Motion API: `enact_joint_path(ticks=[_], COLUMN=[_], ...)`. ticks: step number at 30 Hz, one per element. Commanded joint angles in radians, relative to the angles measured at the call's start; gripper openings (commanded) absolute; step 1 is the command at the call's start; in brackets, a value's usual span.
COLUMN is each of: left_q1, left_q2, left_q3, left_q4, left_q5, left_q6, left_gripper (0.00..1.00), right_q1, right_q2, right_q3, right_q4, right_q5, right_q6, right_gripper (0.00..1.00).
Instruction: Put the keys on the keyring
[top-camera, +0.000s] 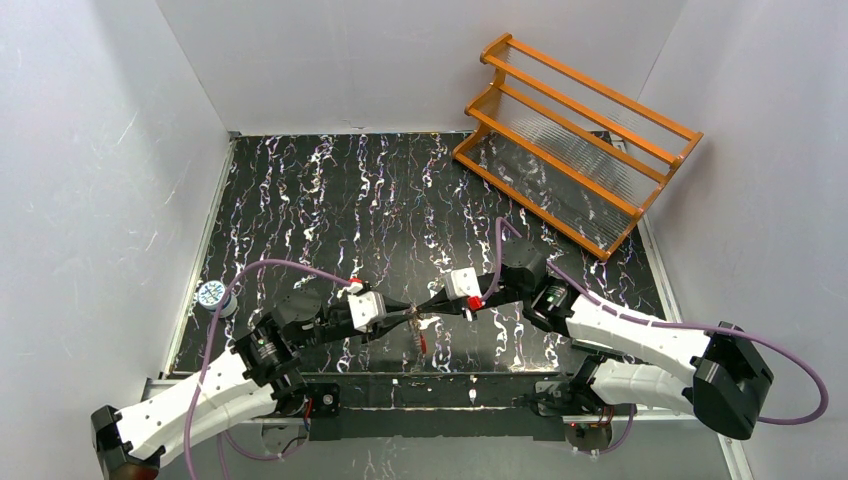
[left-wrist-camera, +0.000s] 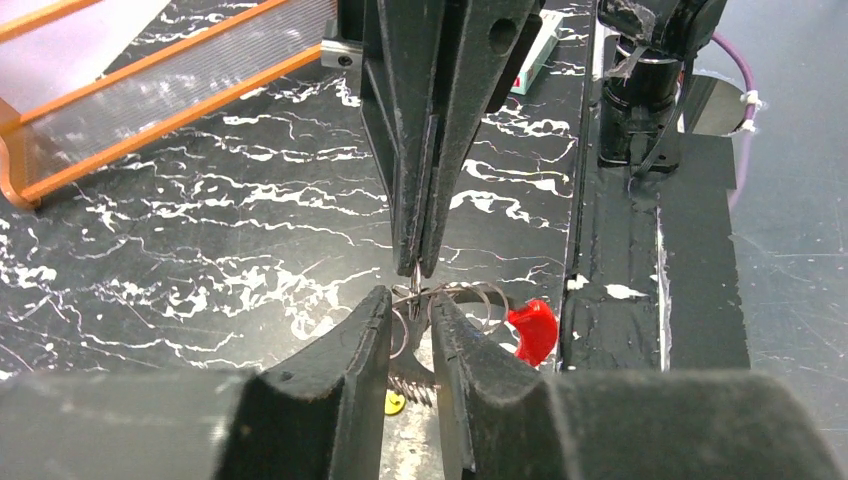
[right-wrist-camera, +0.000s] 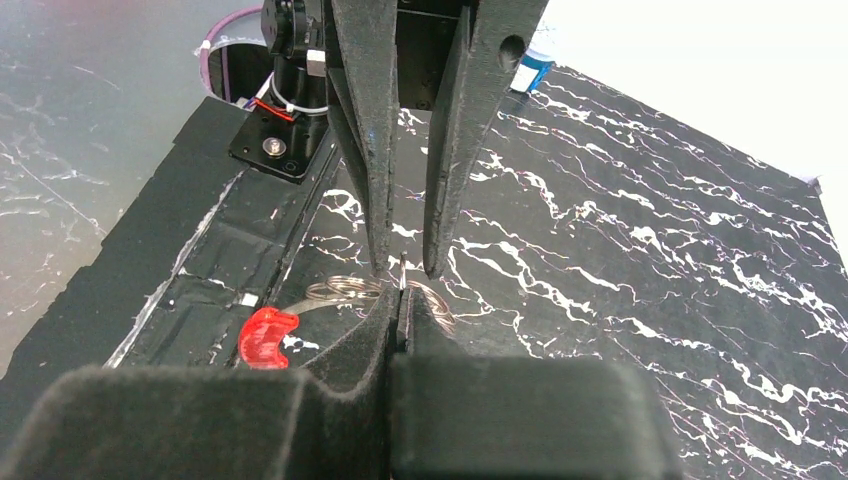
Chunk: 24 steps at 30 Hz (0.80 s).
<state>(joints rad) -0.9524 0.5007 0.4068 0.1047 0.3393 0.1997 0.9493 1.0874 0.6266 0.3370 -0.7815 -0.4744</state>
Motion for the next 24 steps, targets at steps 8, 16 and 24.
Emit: enact_joint_path(ticks=[8, 16, 24], left_q1=[-0.003, -0.003, -0.003], left_q2=[0.039, 0.067, 0.031], left_q3=[0.036, 0.04, 0.003], left_q4=[0.039, 0.046, 0.095], left_q5=[0.007, 0.012, -0.042], left_q6=[0.01, 0.013, -0.009], left_gripper=[0.15, 0.0, 0.0], right_q1=[0.003, 0.004, 0.005], right_q2=[0.007, 0.005, -0.004], right_q3=[0.059, 0.057, 0.055], right_q4=[0.011, 0.008, 0.002], right_q5=[0.005, 0.004, 0.006], right_q6=[0.025, 0.031, 0.026], right_gripper=[0.01, 0.01, 0.01])
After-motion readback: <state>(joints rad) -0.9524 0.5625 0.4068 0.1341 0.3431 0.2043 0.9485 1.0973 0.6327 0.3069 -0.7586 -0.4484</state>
